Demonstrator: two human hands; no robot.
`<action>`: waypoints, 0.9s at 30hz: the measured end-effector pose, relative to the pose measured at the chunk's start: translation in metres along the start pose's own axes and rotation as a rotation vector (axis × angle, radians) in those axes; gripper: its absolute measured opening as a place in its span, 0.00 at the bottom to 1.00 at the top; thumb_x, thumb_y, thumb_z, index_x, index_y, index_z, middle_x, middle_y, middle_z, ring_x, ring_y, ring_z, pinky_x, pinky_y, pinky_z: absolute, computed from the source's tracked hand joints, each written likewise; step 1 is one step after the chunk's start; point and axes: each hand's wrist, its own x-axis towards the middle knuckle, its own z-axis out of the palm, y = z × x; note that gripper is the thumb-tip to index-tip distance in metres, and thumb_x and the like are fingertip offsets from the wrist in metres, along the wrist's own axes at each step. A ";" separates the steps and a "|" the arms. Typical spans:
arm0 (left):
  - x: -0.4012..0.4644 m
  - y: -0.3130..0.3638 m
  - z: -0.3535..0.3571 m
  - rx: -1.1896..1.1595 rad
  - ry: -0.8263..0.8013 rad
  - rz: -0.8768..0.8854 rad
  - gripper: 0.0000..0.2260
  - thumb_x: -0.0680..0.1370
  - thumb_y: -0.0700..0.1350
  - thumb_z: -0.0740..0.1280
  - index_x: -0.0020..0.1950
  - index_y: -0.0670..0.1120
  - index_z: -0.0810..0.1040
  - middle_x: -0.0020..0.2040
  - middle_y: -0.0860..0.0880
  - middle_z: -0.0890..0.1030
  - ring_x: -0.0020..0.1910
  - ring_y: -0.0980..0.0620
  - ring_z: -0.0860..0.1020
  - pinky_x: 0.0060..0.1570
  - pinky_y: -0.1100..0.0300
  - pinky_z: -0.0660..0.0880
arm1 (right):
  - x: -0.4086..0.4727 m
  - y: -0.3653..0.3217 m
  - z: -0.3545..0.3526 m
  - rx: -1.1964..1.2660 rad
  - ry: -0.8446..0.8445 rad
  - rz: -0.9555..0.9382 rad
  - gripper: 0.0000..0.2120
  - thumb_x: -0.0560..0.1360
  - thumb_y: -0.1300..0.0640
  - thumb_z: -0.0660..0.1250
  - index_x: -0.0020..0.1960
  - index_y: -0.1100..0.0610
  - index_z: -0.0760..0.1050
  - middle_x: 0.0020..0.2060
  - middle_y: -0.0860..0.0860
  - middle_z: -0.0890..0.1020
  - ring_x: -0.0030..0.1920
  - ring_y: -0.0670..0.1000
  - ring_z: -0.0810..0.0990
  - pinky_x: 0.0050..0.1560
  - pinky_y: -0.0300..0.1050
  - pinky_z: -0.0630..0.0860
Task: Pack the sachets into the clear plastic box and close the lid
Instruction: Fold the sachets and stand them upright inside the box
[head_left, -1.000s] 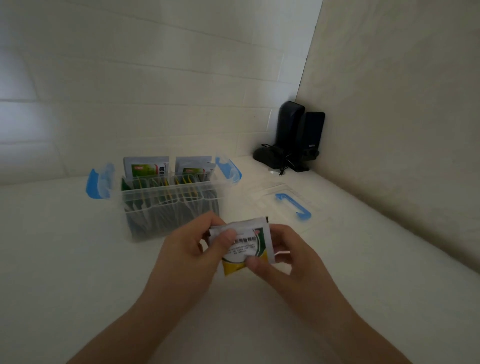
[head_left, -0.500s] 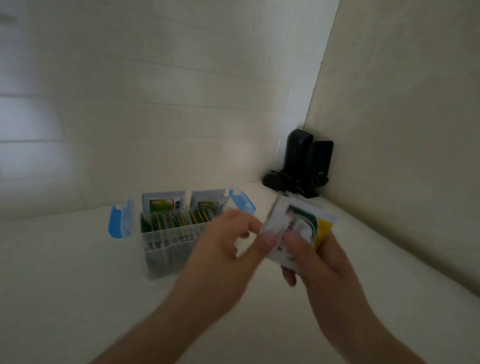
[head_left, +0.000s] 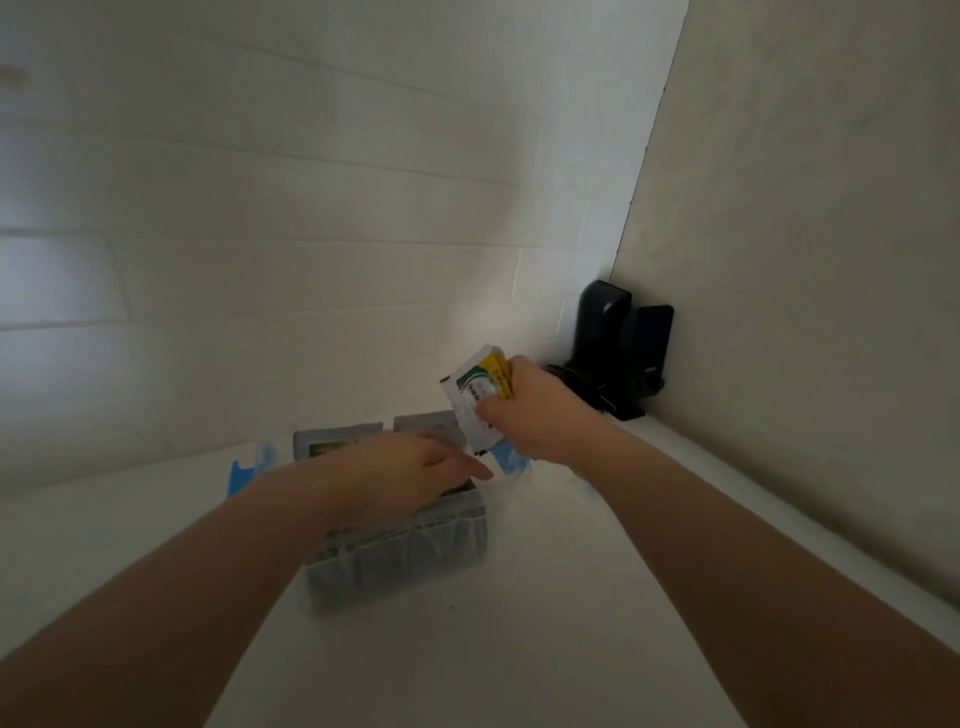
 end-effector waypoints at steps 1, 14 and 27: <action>0.001 0.000 0.000 0.063 -0.012 -0.004 0.16 0.81 0.49 0.51 0.66 0.52 0.70 0.70 0.50 0.69 0.67 0.52 0.65 0.65 0.58 0.63 | 0.000 -0.004 0.001 -0.061 -0.034 -0.003 0.13 0.74 0.57 0.62 0.55 0.63 0.68 0.51 0.60 0.77 0.50 0.57 0.77 0.50 0.52 0.76; 0.002 0.001 0.000 0.104 0.141 -0.041 0.15 0.80 0.48 0.51 0.58 0.47 0.76 0.60 0.44 0.76 0.57 0.47 0.72 0.51 0.58 0.65 | 0.007 -0.044 0.015 -0.823 -0.449 0.006 0.16 0.73 0.62 0.62 0.27 0.60 0.65 0.12 0.52 0.70 0.15 0.47 0.72 0.14 0.34 0.67; -0.002 -0.001 -0.005 -0.116 0.133 -0.114 0.14 0.78 0.48 0.53 0.51 0.47 0.77 0.42 0.45 0.77 0.35 0.52 0.72 0.34 0.57 0.67 | 0.010 -0.033 -0.003 -0.492 -0.449 0.035 0.22 0.66 0.53 0.74 0.56 0.62 0.76 0.24 0.49 0.76 0.16 0.43 0.75 0.18 0.31 0.70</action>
